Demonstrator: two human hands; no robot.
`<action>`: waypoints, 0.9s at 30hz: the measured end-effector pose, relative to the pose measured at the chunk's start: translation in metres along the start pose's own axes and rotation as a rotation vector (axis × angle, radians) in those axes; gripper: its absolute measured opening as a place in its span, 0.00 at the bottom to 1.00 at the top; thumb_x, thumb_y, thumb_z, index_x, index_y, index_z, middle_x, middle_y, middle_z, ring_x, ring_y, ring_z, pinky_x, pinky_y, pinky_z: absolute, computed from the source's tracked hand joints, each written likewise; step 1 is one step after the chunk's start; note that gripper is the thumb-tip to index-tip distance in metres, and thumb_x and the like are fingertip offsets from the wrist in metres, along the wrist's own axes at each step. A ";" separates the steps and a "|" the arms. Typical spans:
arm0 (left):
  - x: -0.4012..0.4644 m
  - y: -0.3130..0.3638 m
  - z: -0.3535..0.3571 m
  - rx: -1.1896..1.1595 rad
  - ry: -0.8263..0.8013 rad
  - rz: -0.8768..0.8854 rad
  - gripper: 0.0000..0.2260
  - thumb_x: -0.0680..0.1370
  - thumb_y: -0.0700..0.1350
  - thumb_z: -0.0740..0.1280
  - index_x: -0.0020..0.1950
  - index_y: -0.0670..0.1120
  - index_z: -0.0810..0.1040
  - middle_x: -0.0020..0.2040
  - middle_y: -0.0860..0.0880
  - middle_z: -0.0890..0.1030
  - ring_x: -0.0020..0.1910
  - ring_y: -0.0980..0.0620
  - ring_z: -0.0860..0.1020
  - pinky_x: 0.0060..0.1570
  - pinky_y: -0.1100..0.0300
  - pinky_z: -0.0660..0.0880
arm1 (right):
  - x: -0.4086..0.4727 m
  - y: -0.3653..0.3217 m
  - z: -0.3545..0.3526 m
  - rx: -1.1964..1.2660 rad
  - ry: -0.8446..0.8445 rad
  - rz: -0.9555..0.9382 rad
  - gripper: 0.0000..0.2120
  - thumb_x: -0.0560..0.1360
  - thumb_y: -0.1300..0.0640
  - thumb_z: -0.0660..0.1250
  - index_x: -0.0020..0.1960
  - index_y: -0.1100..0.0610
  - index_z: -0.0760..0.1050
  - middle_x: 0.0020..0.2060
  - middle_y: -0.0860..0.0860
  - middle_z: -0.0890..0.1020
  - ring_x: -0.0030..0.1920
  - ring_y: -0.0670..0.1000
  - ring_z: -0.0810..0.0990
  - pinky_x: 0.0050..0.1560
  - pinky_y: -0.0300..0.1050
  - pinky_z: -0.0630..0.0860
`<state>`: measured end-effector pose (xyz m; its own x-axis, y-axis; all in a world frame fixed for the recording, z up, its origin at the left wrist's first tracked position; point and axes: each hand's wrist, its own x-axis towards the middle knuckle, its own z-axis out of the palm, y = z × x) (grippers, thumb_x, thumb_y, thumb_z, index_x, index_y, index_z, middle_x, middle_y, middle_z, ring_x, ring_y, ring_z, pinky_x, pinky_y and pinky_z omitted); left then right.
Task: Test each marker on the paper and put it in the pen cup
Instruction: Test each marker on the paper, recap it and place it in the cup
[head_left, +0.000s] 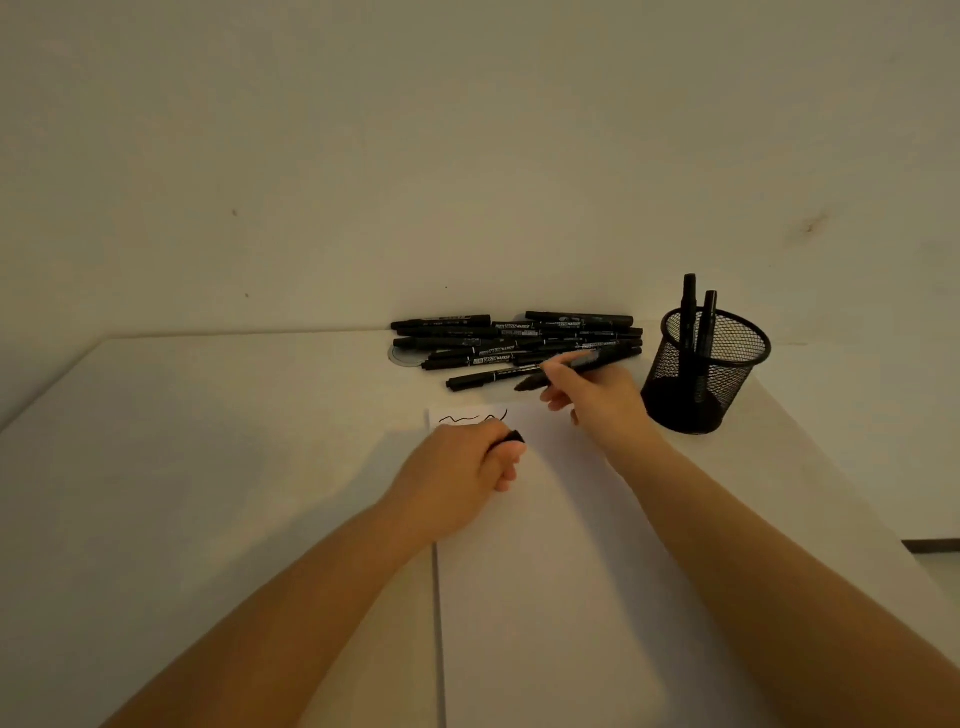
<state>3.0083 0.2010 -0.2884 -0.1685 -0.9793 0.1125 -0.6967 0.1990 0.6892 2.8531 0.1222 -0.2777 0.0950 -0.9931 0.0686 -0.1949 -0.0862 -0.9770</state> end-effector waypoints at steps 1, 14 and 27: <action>0.001 -0.002 0.003 0.028 0.010 0.010 0.12 0.80 0.49 0.57 0.36 0.59 0.68 0.36 0.58 0.79 0.34 0.64 0.78 0.40 0.67 0.73 | 0.001 0.006 0.003 -0.036 0.054 0.019 0.05 0.75 0.55 0.64 0.44 0.55 0.77 0.33 0.50 0.82 0.30 0.40 0.79 0.33 0.33 0.71; 0.004 -0.012 0.008 -0.047 0.037 0.047 0.07 0.79 0.49 0.58 0.42 0.56 0.72 0.35 0.59 0.78 0.34 0.65 0.77 0.40 0.66 0.75 | 0.005 0.025 0.004 -0.222 0.045 -0.034 0.04 0.74 0.52 0.64 0.42 0.48 0.76 0.32 0.47 0.82 0.35 0.41 0.79 0.37 0.35 0.73; 0.004 -0.013 0.009 -0.036 0.080 0.041 0.08 0.79 0.51 0.58 0.42 0.52 0.72 0.30 0.58 0.75 0.32 0.59 0.75 0.37 0.61 0.73 | -0.008 0.014 -0.006 0.337 0.071 0.022 0.09 0.75 0.57 0.64 0.37 0.52 0.78 0.23 0.48 0.75 0.25 0.45 0.71 0.26 0.38 0.67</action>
<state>3.0102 0.1952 -0.3032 -0.1395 -0.9705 0.1968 -0.6643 0.2391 0.7082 2.8433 0.1288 -0.2910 0.0244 -0.9985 0.0493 0.1386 -0.0455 -0.9893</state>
